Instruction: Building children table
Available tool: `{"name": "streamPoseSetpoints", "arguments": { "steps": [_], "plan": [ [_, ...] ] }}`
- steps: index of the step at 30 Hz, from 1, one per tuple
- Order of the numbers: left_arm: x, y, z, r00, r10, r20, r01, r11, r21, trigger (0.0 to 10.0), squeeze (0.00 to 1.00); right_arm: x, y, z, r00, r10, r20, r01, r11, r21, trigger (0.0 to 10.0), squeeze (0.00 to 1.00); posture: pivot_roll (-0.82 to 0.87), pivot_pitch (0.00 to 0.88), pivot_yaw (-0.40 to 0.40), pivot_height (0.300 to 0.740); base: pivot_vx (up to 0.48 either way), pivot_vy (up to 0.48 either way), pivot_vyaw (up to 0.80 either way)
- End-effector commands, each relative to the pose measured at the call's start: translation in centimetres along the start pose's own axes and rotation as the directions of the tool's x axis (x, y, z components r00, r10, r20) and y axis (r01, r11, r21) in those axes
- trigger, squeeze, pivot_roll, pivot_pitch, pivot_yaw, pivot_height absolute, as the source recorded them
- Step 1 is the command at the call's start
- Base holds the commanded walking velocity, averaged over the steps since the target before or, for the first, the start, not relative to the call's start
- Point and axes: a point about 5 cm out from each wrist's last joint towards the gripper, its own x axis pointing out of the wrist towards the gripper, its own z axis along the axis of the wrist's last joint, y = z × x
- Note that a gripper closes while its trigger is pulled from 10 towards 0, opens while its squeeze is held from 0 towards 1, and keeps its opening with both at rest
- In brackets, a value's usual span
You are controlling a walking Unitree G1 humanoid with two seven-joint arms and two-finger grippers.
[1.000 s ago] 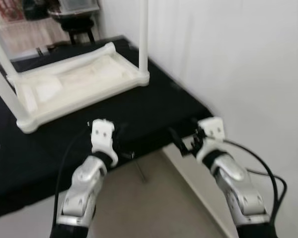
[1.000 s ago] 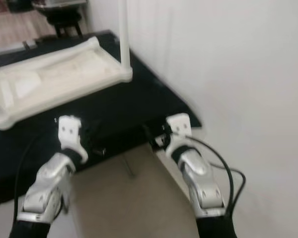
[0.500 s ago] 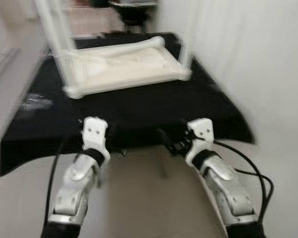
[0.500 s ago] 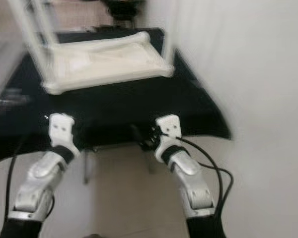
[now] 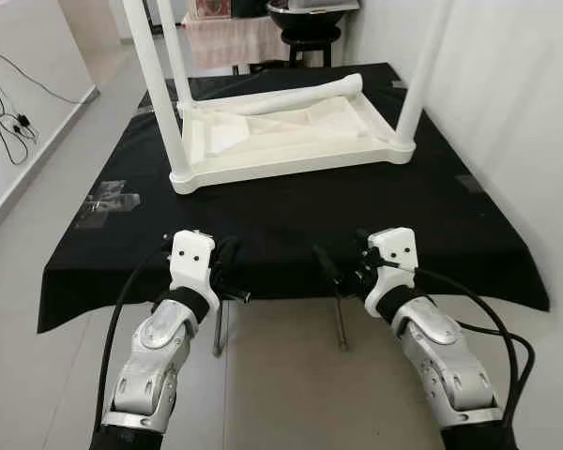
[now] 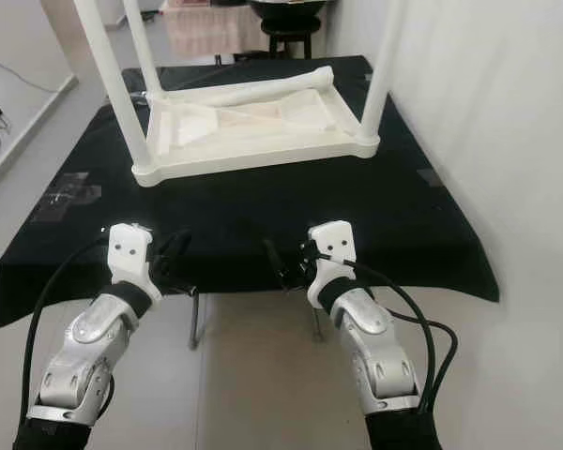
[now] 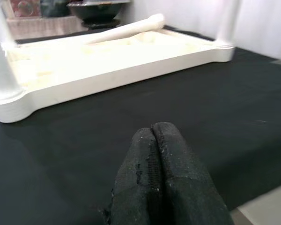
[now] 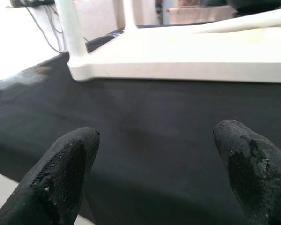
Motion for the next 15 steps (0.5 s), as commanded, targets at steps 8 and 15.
{"name": "streamPoseSetpoints", "arguments": {
  "steps": [8,15],
  "plan": [
    [-0.08,-0.04,-0.06,1.000,-0.004,0.000,0.004,1.000,-0.002,10.0,0.00,-0.04,0.19,0.10,1.000,0.022,0.003,-0.022,1.000,-0.010,10.0,0.00,0.02,0.102,-0.011,0.740,0.365,0.000,0.60],
    [-0.11,-0.11,-0.09,1.000,-0.012,-0.002,0.012,1.000,0.001,10.0,0.00,-0.10,0.60,0.40,0.998,0.066,0.022,-0.065,0.998,-0.015,10.0,0.00,0.02,0.099,-0.007,0.740,0.366,0.000,0.00]
  ]
}}
